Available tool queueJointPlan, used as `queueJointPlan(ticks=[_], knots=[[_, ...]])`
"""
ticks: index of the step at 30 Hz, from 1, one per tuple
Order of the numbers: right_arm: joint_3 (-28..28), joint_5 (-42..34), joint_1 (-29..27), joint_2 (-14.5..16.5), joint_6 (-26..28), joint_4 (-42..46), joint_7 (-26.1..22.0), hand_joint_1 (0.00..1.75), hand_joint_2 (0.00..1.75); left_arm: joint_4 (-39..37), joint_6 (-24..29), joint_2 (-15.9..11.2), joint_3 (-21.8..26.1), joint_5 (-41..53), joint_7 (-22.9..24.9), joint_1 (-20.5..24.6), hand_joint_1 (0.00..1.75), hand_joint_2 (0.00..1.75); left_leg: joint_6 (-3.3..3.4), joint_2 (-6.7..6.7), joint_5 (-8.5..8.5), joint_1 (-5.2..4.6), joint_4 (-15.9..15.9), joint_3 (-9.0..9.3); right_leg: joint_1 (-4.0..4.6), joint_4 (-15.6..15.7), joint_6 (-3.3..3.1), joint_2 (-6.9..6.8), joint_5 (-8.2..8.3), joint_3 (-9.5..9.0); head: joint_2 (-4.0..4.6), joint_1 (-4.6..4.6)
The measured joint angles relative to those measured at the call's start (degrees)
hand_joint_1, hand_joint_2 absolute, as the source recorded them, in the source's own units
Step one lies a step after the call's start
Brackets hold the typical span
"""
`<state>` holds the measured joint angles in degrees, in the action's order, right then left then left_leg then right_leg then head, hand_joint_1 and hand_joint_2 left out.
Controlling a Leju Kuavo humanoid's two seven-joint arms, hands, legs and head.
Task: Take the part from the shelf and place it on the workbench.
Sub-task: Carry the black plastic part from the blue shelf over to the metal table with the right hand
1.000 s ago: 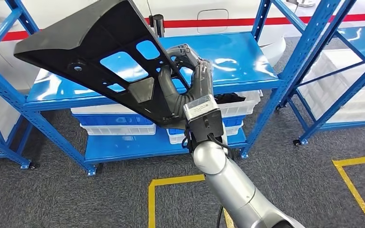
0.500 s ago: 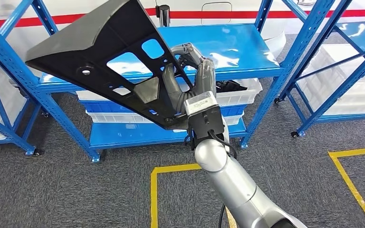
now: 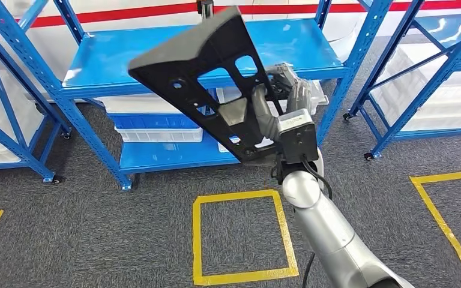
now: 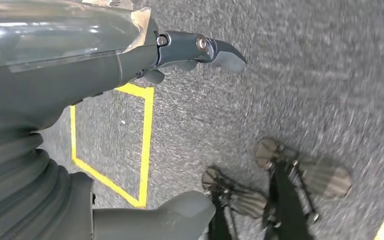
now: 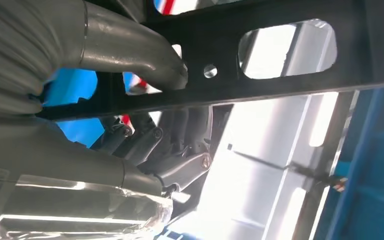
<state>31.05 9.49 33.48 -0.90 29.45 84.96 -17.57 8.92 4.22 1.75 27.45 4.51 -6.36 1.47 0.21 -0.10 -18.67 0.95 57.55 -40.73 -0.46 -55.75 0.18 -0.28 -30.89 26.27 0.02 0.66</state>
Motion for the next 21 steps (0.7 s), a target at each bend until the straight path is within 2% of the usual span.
queueJointPlan(ticks=[1,3,4,5,6,7,8,9,10,11,12,14,15,16,17,19,20,21], knots=[[-0.4,0.1,-0.8,-0.6,0.1,0.2,0.2,1.75,1.75,0.0,0.0,0.1,-0.4,0.3,-0.1,0.0,0.0,1.75,-0.27,-0.06,-2.33,0.14,1.7,-0.62,-0.32,0.0,-0.62,-0.13,0.8,0.61,0.0,0.08],[-1.0,0.6,-2.0,-1.4,0.2,0.5,0.6,1.75,1.75,0.0,-0.1,0.2,-0.9,0.6,-0.2,0.1,0.0,1.75,-0.75,-0.05,-8.92,0.34,8.3,-2.21,-0.4,0.0,-1.47,-0.2,2.4,2.09,0.0,0.21],[-1.3,1.0,-2.5,-1.7,0.2,0.7,0.9,1.75,1.75,0.0,-0.3,0.3,-1.2,0.8,-0.2,0.1,0.0,1.75,-1.02,-0.06,-11.17,0.39,12.4,-2.81,-0.31,-0.1,-1.55,-0.19,3.2,2.98,0.0,0.25],[-1.5,1.6,-3.0,-2.0,0.2,0.8,1.4,1.75,1.75,0.0,-0.4,0.3,-1.5,1.1,-0.4,0.3,0.0,1.75,-1.22,-0.06,-11.95,0.41,15.6,-2.94,-0.25,-0.3,-1.46,-0.18,3.92,3.93,0.0,0.25],[-1.8,2.3,-3.7,-2.3,0.0,1.0,2.1,1.75,1.75,0.0,-0.6,0.3,-1.8,1.5,-0.5,0.4,0.0,1.75,-1.34,-0.05,-11.3,0.47,17.3,-2.29,-0.22,-0.5,-1.32,-0.19,4.57,4.94,0.0,0.26],[-2.3,3.1,-4.4,-2.6,-0.3,1.2,2.7,1.75,1.75,0.1,-0.7,0.4,-2.2,2.0,-0.6,0.6,0.0,1.75,-1.36,-0.05,-9.83,0.54,17.0,-0.7,-0.22,-0.7,-1.09,-0.2,5.11,5.9,0.0,0.26],[-2.8,3.8,-5.2,-2.9,-0.7,1.5,3.4,1.75,1.75,0.1,-0.7,0.5,-2.5,2.4,-0.5,0.8,0.0,1.75,-1.26,-0.06,-8.48,0.61,14.5,1.94,-0.24,-1.0,-0.82,-0.22,5.54,6.76,0.0,0.27],[-3.4,4.6,-6.1,-3.2,-1.2,1.9,3.9,1.75,1.75,0.3,-0.6,0.6,-2.9,2.7,-0.4,1.1,0.0,1.75,-1.07,-0.11,-8.22,0.64,10.7,5.14,-0.21,-1.4,-0.57,-0.27,5.95,7.52,0.0,0.27],[-4.1,5.4,-6.9,-3.5,-1.8,2.3,4.4,1.75,1.75,0.4,-0.5,0.7,-3.2,2.9,-0.2,1.4,0.0,1.75,-0.79,-0.19,-8.87,0.57,6.4,8.26,-0.13,-1.7,-0.22,-0.34,6.31,8.07,0.0,0.22],[-4.8,6.2,-7.6,-3.7,-2.4,2.7,4.8,1.75,1.75,0.5,-0.4,0.9,-3.5,3.1,0.1,1.8,0.0,1.75,-0.46,-0.26,-9.88,0.41,3.0,10.52,-0.06,-1.8,0.14,-0.45,6.75,8.46,0.0,0.16],[-5.5,6.8,-8.2,-3.8,-3.1,3.0,5.1,1.75,1.75,0.6,-0.1,1.1,-3.7,3.3,0.4,2.1,0.0,1.75,-0.08,-0.31,-10.78,0.14,0.9,11.64,-0.06,-1.8,0.55,-0.56,7.23,8.72,0.0,0.11],[-6.7,7.9,-9.0,-4.0,-4.4,3.3,5.6,1.75,1.75,0.7,0.5,1.5,-4.2,3.4,0.8,2.6,0.0,1.75,0.94,-0.14,-10.29,-0.13,-0.3,11.43,-0.06,-1.7,1.4,-0.6,8.16,9.16,0.0,0.05],[-7.2,8.3,-9.2,-4.1,-4.9,3.3,5.9,1.75,1.75,0.8,0.7,1.7,-4.3,3.3,0.9,2.7,0.0,1.75,1.48,0.02,-9.57,-0.16,-0.6,10.98,-0.08,-2.0,1.57,-0.47,7.8,9.66,0.0,0.03],[-7.6,8.6,-9.4,-4.1,-5.4,3.3,6.2,1.75,1.75,0.9,0.8,2.0,-4.3,3.3,1.0,2.9,0.0,1.75,2.04,0.23,-8.7,-0.11,-0.8,10.37,-0.06,-3.1,1.45,-0.32,6.51,10.44,0.0,-0.1],[-7.9,9.0,-9.4,-4.2,-5.9,3.4,6.4,1.75,1.75,0.9,0.9,2.2,-4.3,3.2,1.1,3.0,0.0,1.75,2.46,0.42,-7.85,-0.06,-1.0,9.64,-0.07,-5.3,1.12,-0.18,4.29,11.37,0.0,-0.26],[-8.3,9.4,-9.4,-4.2,-6.6,3.4,6.9,1.75,1.75,1.0,1.1,2.5,-4.3,3.0,1.2,3.1,0.0,1.75,2.84,0.59,-6.34,-0.21,-1.0,7.91,-0.34,-12.4,0.62,-0.03,-0.71,13.34,0.0,-0.55],[-8.4,9.6,-9.4,-4.2,-6.8,3.4,7.0,1.75,1.75,1.1,1.2,2.7,-4.3,2.9,1.2,3.1,0.0,1.75,2.81,0.63,-5.61,-0.23,-1.0,6.95,-0.44,-15.8,0.87,0.0,-2.05,13.79,0.0,-0.6],[-8.5,9.7,-9.4,-4.2,-7.0,3.4,7.2,1.75,1.75,1.1,1.3,2.9,-4.3,2.8,1.2,3.1,0.0,1.75,2.7,0.67,-4.86,-0.22,-1.0,5.97,-0.57,-17.8,1.49,0.01,-2.19,13.59,0.0,-0.63]])
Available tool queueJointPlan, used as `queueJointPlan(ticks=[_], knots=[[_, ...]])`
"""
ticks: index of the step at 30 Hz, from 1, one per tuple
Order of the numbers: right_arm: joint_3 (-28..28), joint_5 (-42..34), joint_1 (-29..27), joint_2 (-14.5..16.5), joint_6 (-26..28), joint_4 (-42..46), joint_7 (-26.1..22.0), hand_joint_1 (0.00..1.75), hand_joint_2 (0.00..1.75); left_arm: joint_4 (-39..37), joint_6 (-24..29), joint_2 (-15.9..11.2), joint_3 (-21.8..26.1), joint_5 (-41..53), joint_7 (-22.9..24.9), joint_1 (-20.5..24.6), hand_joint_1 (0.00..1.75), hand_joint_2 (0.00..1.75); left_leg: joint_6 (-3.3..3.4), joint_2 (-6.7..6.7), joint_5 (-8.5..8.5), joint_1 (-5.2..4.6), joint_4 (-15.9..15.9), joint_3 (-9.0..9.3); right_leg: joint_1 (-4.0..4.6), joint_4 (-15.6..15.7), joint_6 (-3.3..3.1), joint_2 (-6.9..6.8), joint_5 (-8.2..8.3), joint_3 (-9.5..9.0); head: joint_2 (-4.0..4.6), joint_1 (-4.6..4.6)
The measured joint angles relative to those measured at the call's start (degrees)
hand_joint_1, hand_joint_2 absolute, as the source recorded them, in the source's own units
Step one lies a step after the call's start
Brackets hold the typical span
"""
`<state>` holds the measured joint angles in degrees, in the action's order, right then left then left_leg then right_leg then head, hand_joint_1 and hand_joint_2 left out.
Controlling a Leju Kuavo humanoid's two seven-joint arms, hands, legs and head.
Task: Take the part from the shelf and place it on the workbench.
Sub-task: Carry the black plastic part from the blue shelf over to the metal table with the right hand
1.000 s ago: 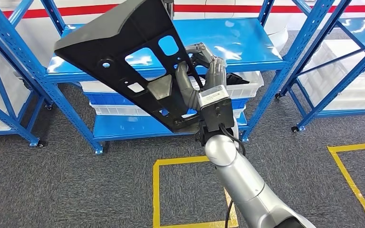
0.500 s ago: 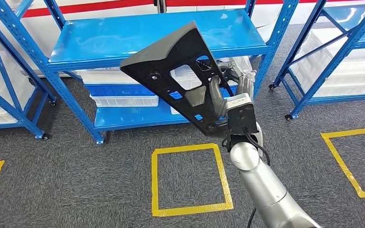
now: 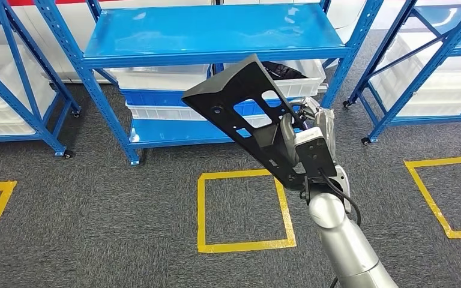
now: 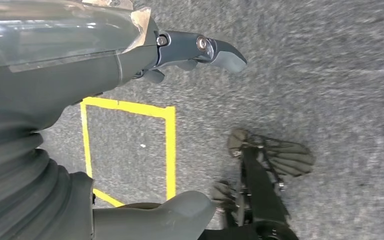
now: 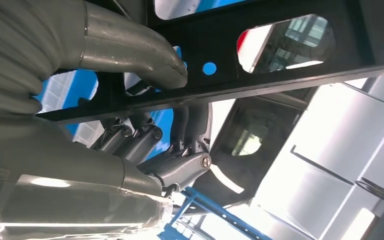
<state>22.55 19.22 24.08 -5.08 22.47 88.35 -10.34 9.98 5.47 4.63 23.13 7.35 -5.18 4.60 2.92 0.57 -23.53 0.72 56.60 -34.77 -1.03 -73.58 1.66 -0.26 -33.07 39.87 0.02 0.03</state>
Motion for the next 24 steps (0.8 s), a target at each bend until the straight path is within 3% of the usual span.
queueJointPlan(ticks=[1,3,5,6,7,9,10,11,12,14,15,16,17,19,21,22,24], knots=[[-0.1,0.1,0.0,0.0,-0.1,0.0,0.1,1.75,1.75,0.0,0.0,0.2,0.0,-0.1,0.0,0.0,0.0,1.75,-0.18,0.03,0.73,0.03,0.0,-0.95,-0.14,-0.1,0.8,0.0,0.91,-1.12,0.0,-0.03],[-0.2,0.2,0.2,0.1,-0.2,0.0,0.3,1.75,1.75,0.0,0.1,0.5,0.0,-0.1,0.0,0.0,0.0,1.75,-0.77,0.02,2.12,0.14,0.2,-2.71,-0.57,5.4,2.06,0.0,3.18,-6.06,0.0,-0.06],[-0.3,0.3,0.5,0.3,-0.4,0.1,0.3,1.75,1.75,0.1,0.1,0.6,0.0,-0.1,0.0,0.0,0.0,1.75,-1.45,-0.04,3.13,0.1,0.6,-4.0,-0.55,13.3,2.15,0.08,2.89,-11.73,0.0,-0.19],[-0.3,0.3,0.6,0.4,-0.4,0.1,0.3,1.75,1.75,0.1,0.1,0.7,0.0,-0.1,0.0,0.0,0.0,1.75,-1.75,-0.07,3.64,0.02,0.6,-4.34,-0.32,15.7,1.72,0.17,2.24,-13.22,0.0,-0.19],[-0.3,0.3,0.7,0.4,-0.4,0.2,0.3,1.75,1.75,0.2,0.1,0.7,0.0,-0.1,0.0,0.0,0.0,1.75,-1.95,-0.08,4.16,-0.03,0.6,-4.54,-0.03,16.8,1.34,0.29,1.91,-13.56,0.0,-0.18],[-0.4,0.3,0.6,0.5,-0.5,0.3,0.3,1.75,1.75,0.2,0.1,0.7,0.0,-0.2,0.0,-0.1,0.0,1.75,-2.5,-0.17,5.41,0.02,0.3,-4.76,0.24,16.6,0.39,0.42,2.29,-12.42,0.0,-0.03],[-0.4,0.3,0.7,0.6,-0.6,0.3,0.3,1.75,1.75,0.2,0.1,0.7,0.0,-0.2,0.0,-0.1,0.0,1.75,-2.79,-0.25,5.24,0.14,0.4,-5.08,0.07,16.5,-0.15,0.37,2.73,-11.98,0.0,0.03],[-0.4,0.3,0.7,0.6,-0.6,0.3,0.3,1.75,1.75,0.3,0.1,0.7,0.0,-0.2,0.0,-0.2,0.0,1.75,-3.09,-0.33,3.95,0.26,1.2,-5.54,-0.06,16.4,-0.91,0.28,3.3,-11.52,0.0,0.08],[-0.4,0.3,0.7,0.7,-0.6,0.3,0.3,1.75,1.75,0.3,0.1,0.7,0.0,-0.2,0.1,-0.2,0.0,1.75,-3.34,-0.4,1.55,0.36,3.1,-6.2,-0.19,16.4,-1.68,0.17,3.98,-11.0,0.0,0.15],[-0.4,0.3,0.8,0.8,-0.7,0.3,0.3,1.75,1.75,0.3,0.1,0.8,0.0,-0.2,0.1,-0.2,0.0,1.75,-3.68,-0.44,-4.66,0.49,10.1,-7.8,0.17,16.2,-2.71,0.06,5.4,-9.51,0.0,0.27],[-0.4,0.3,0.8,0.8,-0.8,0.3,0.4,1.75,1.75,0.3,0.3,0.8,0.0,-0.3,0.1,-0.2,0.0,1.75,-3.79,-0.46,-6.65,0.49,13.9,-8.35,0.48,16.1,-2.94,0.03,6.06,-8.6,0.0,0.33],[-0.4,0.4,0.8,0.9,-0.9,0.3,0.4,1.75,1.75,0.3,0.4,0.8,0.0,-0.5,0.1,-0.2,0.0,1.75,-3.78,-0.46,-7.36,0.48,16.5,-8.34,0.76,15.9,-3.06,0.03,6.67,-7.64,0.0,0.32],[-0.4,0.4,0.8,1.0,-1.2,0.3,0.5,1.75,1.75,0.3,0.7,0.8,0.0,-0.7,0.2,-0.2,0.0,1.75,-3.59,-0.46,-6.85,0.44,17.2,-7.41,1.05,15.7,-3.15,0.04,7.26,-6.64,0.0,0.33],[-0.4,0.7,1.0,1.5,-1.8,0.3,0.7,1.75,1.75,0.3,1.6,0.8,0.1,-1.3,0.4,-0.2,0.0,1.75,-2.57,-0.56,-4.65,0.2,12.9,-2.71,1.55,15.5,-3.25,0.16,8.44,-4.88,0.0,0.33],[-0.4,1.1,1.5,2.3,-2.5,0.2,0.8,1.75,1.75,0.5,2.4,0.7,0.2,-2.0,0.7,-0.1,0.0,1.75,-1.12,-0.61,-4.95,-0.35,5.2,2.9,1.65,15.5,-2.93,0.23,9.58,-3.78,0.0,0.14],[-0.3,1.2,1.9,2.8,-3.0,0.1,0.6,1.75,1.75,0.6,2.9,0.7,0.3,-2.5,0.8,0.0,0.0,1.75,-0.64,-0.64,-5.43,-0.76,2.6,4.5,1.43,15.6,-2.55,0.18,10.09,-3.55,0.0,0.05],[-0.2,1.1,2.8,4.0,-3.9,-0.7,-0.1,1.75,1.75,0.7,3.7,0.8,0.9,-3.5,0.9,0.0,0.0,1.75,-0.06,-0.62,-5.0,-1.49,0.4,5.15,0.81,16.1,-1.65,0.05,11.16,-3.42,0.0,0.15]])
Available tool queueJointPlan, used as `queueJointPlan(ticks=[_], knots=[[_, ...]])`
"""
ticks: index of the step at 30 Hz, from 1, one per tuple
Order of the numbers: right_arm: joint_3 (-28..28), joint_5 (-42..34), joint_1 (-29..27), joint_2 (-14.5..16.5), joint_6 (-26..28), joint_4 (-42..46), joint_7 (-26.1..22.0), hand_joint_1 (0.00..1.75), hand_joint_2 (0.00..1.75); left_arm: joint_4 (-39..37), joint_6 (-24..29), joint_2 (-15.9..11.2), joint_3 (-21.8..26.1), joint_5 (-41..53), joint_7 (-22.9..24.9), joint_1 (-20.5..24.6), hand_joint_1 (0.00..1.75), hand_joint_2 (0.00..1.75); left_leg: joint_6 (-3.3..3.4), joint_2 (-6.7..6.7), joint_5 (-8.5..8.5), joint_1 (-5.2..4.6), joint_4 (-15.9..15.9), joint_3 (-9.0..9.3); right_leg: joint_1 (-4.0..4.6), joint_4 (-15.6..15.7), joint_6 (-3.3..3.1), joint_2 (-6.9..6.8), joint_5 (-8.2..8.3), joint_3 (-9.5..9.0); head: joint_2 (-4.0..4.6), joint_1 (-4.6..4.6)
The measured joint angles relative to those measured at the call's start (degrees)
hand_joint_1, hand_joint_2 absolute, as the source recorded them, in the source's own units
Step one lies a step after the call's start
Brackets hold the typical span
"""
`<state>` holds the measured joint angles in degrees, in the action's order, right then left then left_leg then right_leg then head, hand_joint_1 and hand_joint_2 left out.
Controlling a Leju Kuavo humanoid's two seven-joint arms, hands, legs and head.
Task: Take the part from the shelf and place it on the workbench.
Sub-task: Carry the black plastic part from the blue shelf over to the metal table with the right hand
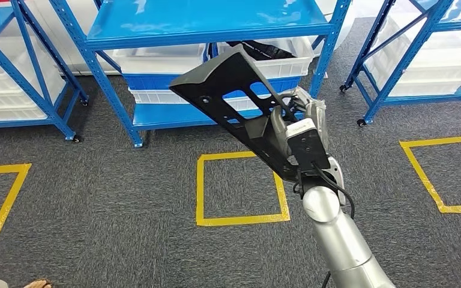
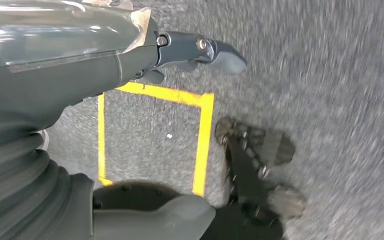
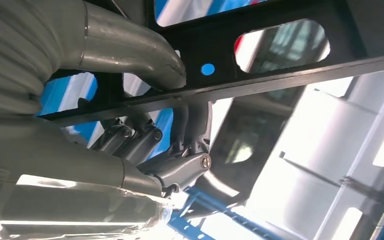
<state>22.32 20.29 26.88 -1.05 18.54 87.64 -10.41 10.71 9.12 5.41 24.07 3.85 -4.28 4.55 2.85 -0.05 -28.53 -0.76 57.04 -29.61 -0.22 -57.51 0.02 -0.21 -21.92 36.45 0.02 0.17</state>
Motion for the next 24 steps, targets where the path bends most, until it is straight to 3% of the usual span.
queueJointPlan(ticks=[2,4,6,7,9,11,12,13,15,16,18,20,22,24], knots=[[0.1,-0.2,1.0,1.0,-0.7,-1.1,-0.6,1.75,1.75,0.1,0.4,0.1,0.8,-0.7,0.0,0.0,0.0,1.75,0.73,0.21,2.04,0.13,-1.8,-0.08,0.03,-0.1,0.38,0.05,-0.23,0.44,0.0,0.17],[0.2,-0.3,2.3,1.7,-1.0,-2.3,-0.9,1.75,1.75,0.1,0.5,0.2,1.4,-1.1,0.0,0.1,0.0,1.75,1.05,0.52,4.14,0.75,-3.2,-0.82,0.07,-3.5,0.05,0.17,-3.92,1.9,0.0,-0.09],[0.3,-0.4,3.1,2.3,-1.3,-3.4,-1.0,1.75,1.75,0.1,0.5,0.4,1.9,-1.3,-0.4,0.1,0.0,1.75,0.73,0.6,5.48,1.11,-3.4,-2.47,-0.58,-10.5,0.27,0.24,-8.22,3.8,0.0,-0.34],[0.4,-0.5,3.2,2.6,-1.4,-3.9,-1.1,1.75,1.75,0.2,0.6,0.5,2.1,-1.3,-0.6,0.1,0.0,1.75,0.32,0.62,6.03,1.38,-3.4,-3.32,-1.0,-13.7,0.94,0.23,-8.97,4.3,0.0,-0.39],[0.5,-0.7,3.3,2.9,-1.6,-4.6,-1.4,1.75,1.75,0.2,0.7,0.7,2.2,-1.4,-0.8,0.0,0.0,1.75,-0.49,0.71,7.04,1.94,-3.2,-4.74,-1.74,-16.4,2.78,0.21,-7.81,3.92,0.0,-0.39],[0.5,-0.9,3.5,3.2,-2.0,-5.2,-1.8,1.75,1.75,0.2,0.9,0.9,2.4,-1.4,-0.9,-0.1,0.0,1.75,-1.33,0.8,7.75,2.62,-2.6,-6.21,-2.5,-13.2,4.67,0.17,-5.34,0.87,0.0,-0.4],[0.5,-1.0,3.7,3.5,-2.1,-5.5,-1.9,1.75,1.75,0.2,1.1,0.9,2.6,-1.4,-0.9,-0.1,0.0,1.75,-1.76,0.84,7.97,2.86,-2.0,-6.98,-2.91,-10.1,5.35,0.13,-5.1,-1.3,0.0,-0.45],[0.6,-1.1,4.0,3.8,-2.2,-5.9,-2.1,1.75,1.75,0.2,1.2,1.0,2.8,-1.4,-0.8,-0.1,0.0,1.75,-2.31,0.86,8.19,3.04,-1.2,-7.97,-2.83,-6.3,5.59,0.22,-5.67,-4.04,0.0,-0.6],[0.6,-1.3,4.3,4.4,-2.4,-6.4,-2.2,1.75,1.75,0.2,1.5,1.0,3.2,-1.4,-0.8,-0.2,0.0,1.75,-3.18,0.77,8.7,2.95,0.2,-9.3,-2.43,-1.9,4.79,0.46,-8.03,-6.78,-0.01,-0.64],[0.6,-1.3,4.4,4.7,-2.4,-6.8,-2.3,1.75,1.75,0.3,1.6,1.0,3.4,-1.4,-0.8,-0.3,0.0,1.75,-3.49,0.7,9.08,2.97,0.5,-9.67,-2.1,-1.3,4.04,0.6,-8.7,-7.11,-0.01,-0.59],[0.6,-1.4,4.5,5.2,-2.6,-7.5,-2.4,1.75,1.75,0.2,1.7,1.0,3.6,-1.4,-0.7,-0.6,0.0,1.75,-3.79,0.67,9.03,3.39,0.9,-10.08,-2.38,-1.6,2.71,0.58,-8.29,-6.47,-0.01,-0.3],[0.6,-1.4,4.9,5.7,-2.8,-8.1,-2.5,1.75,1.75,0.2,1.7,1.0,3.6,-1.4,-0.7,-0.8,0.0,1.75,-3.92,0.58,5.72,3.62,4.7,-11.67,-2.31,-1.6,1.25,0.5,-7.51,-5.82,0.0,-0.11],[0.6,-1.5,5.4,6.1,-3.1,-8.6,-2.7,1.75,1.75,0.2,1.7,1.0,3.6,-1.4,-0.7,-0.8,0.0,1.75,-3.89,0.33,0.8,3.48,12.4,-14.44,-1.81,-1.6,0.12,0.44,-6.8,-4.88,0.0,0.08],[0.6,-1.5,5.7,6.3,-3.2,-9.1,-2.7,1.75,1.75,0.2,1.7,1.0,3.6,-1.3,-0.7,-0.9,0.0,1.75,-3.66,0.21,-1.33,3.37,17.7,-15.55,-1.22,-1.7,-0.49,0.39,-6.19,-4.05,0.0,0.13]])
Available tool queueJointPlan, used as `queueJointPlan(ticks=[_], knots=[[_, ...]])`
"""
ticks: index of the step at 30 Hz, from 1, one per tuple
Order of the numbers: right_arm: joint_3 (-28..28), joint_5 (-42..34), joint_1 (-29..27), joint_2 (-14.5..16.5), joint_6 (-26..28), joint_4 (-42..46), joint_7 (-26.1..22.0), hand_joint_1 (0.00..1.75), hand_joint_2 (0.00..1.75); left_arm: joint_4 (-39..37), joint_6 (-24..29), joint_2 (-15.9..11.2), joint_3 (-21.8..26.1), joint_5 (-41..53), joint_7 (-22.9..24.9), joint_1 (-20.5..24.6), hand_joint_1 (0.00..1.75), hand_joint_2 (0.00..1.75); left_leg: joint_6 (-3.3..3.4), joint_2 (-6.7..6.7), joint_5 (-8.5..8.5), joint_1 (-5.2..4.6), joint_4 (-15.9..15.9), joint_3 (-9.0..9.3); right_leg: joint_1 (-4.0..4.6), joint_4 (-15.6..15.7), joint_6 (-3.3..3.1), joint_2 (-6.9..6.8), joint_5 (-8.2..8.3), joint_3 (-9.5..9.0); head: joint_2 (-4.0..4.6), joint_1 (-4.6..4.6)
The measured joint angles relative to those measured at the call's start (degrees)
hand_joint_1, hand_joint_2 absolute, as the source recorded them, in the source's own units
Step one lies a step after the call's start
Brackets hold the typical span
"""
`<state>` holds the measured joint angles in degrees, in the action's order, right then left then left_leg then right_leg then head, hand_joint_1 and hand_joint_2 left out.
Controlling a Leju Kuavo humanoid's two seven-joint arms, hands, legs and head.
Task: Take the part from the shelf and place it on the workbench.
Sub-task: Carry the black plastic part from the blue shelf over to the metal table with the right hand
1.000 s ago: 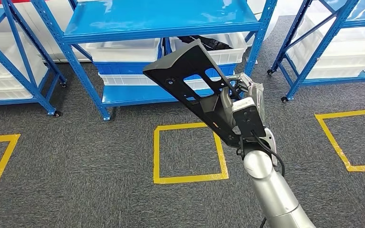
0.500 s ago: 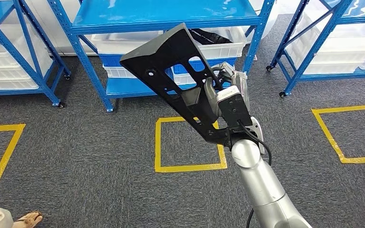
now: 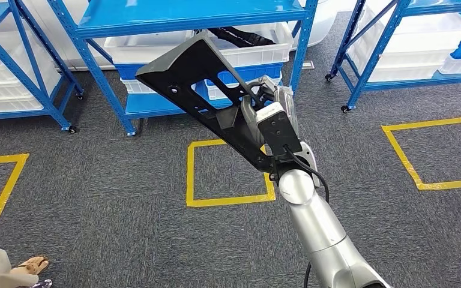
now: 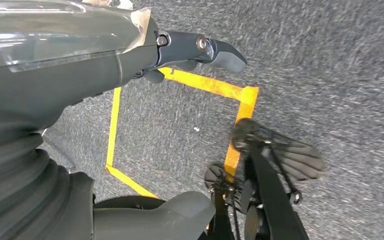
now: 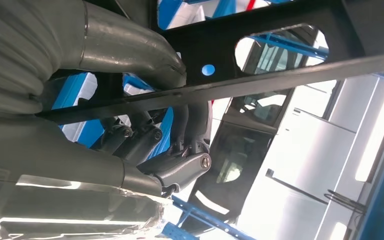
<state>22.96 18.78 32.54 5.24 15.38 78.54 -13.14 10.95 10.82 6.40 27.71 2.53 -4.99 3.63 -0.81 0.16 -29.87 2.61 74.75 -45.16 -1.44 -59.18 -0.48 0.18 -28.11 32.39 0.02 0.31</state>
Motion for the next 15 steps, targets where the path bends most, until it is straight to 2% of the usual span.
queueJointPlan(ticks=[1,2,4,5,6,8,10,11,13,14,15], knots=[[0.0,0.0,0.0,0.0,0.0,-0.2,0.0,1.75,1.75,0.0,0.0,0.0,0.0,0.0,0.0,-0.1,0.0,1.75,0.29,-0.02,0.36,-0.1,-0.3,1.02,0.24,0.0,-0.1,-0.01,0.26,0.3,0.0,0.01],[0.0,-0.1,0.0,0.0,0.0,-0.4,0.0,1.75,1.75,0.0,-0.1,0.0,0.0,0.0,-0.1,-0.1,0.0,1.75,0.72,-0.04,1.39,-0.26,-2.9,3.19,0.43,0.0,-0.12,0.0,0.47,0.51,0.0,0.0],[0.0,-0.1,0.2,0.1,0.0,-0.6,0.0,1.75,1.75,0.0,-0.2,-0.1,0.0,0.2,-0.2,-0.1,0.0,1.75,1.87,-0.22,2.92,-0.77,-10.6,8.7,0.62,0.0,0.08,0.03,0.78,0.71,0.0,-0.05],[0.0,-0.1,0.2,0.1,0.0,-0.6,-0.1,1.75,1.75,0.1,-0.3,-0.1,0.0,0.3,-0.2,-0.1,0.0,1.75,2.31,-0.29,3.21,-1.12,-13.4,10.58,0.61,0.0,0.29,0.0,0.93,0.78,0.0,-0.08],[0.0,-0.1,0.3,0.3,0.0,-0.6,-0.1,1.75,1.75,0.1,-0.4,-0.2,0.0,0.5,-0.3,-0.1,0.0,1.75,2.62,-0.34,3.1,-1.48,-15.1,11.59,0.53,0.1,0.55,-0.05,1.08,0.83,0.0,-0.04],[0.0,0.0,0.3,0.4,0.0,-0.6,-0.1,1.75,1.75,0.2,-0.6,-0.2,0.0,0.9,-0.4,-0.1,0.0,1.75,2.89,-0.27,3.3,-2.01,-16.0,11.83,0.45,0.4,1.22,-0.13,1.48,0.89,0.0,0.1],[-0.1,0.0,0.2,0.4,0.0,-0.4,-0.1,1.75,1.75,0.2,-0.7,-0.2,0.0,1.2,-0.4,-0.2,0.0,1.75,3.18,0.03,4.14,-1.85,-17.4,12.19,0.6,-0.6,1.54,-0.17,0.9,1.61,0.0,0.1],[-0.2,0.1,0.1,0.4,0.0,-0.3,-0.1,1.75,1.75,0.2,-0.7,-0.2,0.0,1.3,-0.4,-0.3,0.0,1.75,3.32,0.2,4.63,-1.72,-18.1,12.31,0.71,-2.5,1.42,-0.17,-0.18,2.64,0.0,0.03],[-0.3,0.1,-0.2,0.3,0.0,-0.3,0.0,1.75,1.75,0.2,-0.7,-0.1,0.0,1.3,-0.3,-0.3,0.0,1.75,3.49,0.4,5.14,-1.62,-18.6,12.14,0.68,-9.5,0.94,-0.14,-3.52,5.97,0.0,-0.07],[-0.3,0.1,-0.5,0.2,0.0,-0.3,0.1,1.75,1.75,0.2,-0.7,-0.1,0.0,1.3,-0.3,-0.3,0.0,1.75,3.4,0.42,5.23,-1.64,-18.6,11.98,0.63,-12.8,0.96,-0.14,-4.74,7.42,0.0,-0.08],[-0.3,0.1,-0.9,0.2,0.0,-0.3,0.1,1.75,1.75,0.2,-0.7,-0.1,0.0,1.3,-0.3,-0.4,0.0,1.75,3.31,0.43,5.3,-1.65,-18.6,11.86,0.57,-14.8,1.21,-0.15,-5.29,8.14,0.0,-0.09]])
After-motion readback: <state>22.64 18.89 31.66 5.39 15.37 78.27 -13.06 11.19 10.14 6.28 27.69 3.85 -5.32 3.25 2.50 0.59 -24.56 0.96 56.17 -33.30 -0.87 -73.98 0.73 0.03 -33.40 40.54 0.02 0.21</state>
